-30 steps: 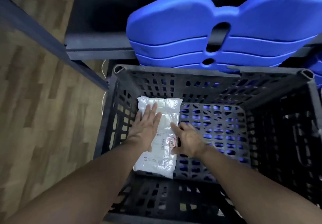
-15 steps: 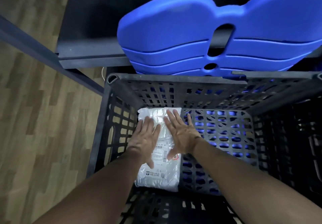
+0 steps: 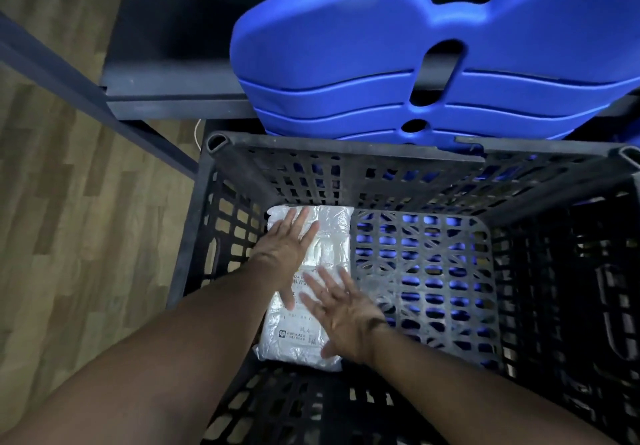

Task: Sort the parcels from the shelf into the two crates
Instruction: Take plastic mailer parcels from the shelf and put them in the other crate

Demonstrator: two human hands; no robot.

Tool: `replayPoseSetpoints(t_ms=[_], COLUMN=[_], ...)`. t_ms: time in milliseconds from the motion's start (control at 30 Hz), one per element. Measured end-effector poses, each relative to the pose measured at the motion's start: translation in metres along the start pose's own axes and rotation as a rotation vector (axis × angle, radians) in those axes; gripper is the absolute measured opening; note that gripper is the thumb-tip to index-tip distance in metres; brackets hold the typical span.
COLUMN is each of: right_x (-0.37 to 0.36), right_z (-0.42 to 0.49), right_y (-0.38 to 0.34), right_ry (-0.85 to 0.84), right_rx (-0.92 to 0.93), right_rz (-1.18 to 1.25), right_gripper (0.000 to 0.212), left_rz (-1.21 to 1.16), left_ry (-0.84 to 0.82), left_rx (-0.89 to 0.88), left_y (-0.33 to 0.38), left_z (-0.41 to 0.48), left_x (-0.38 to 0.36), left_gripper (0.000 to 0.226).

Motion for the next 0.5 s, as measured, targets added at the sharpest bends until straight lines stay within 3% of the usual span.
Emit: replayPoseSetpoints(t_ms=[100,233,500], right_x=[-0.004,-0.010,0.005], right_z=[-0.008,-0.014,-0.019], right_y=[-0.016,-0.023,-0.020], right_ry=[0.001,0.030,0.020], right_rx=[0.212,0.321,0.336], right_rz=[0.020,0.053,0.154], right_gripper=[0.076,0.057,0.048], left_rz=[-0.003,-0.033,-0.109], left_ry=[-0.026,-0.012,-0.009], left_rx=[-0.005,-0.031,-0.045], left_y=[-0.001,-0.012,-0.014], left_z=[0.005,0.011,0.010], left_x=[0.002,0.002,0.009], left_gripper=[0.171,0.161,0.106])
Point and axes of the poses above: each hand's wrist, its own z-axis towards the middle knuckle, its own x-axis out of the back of the hand, y = z × x, the point moved 2 cm from there along z, towards the middle knuckle, and after that the axes turned 14 degrees about -z, right-handed, at the moved point
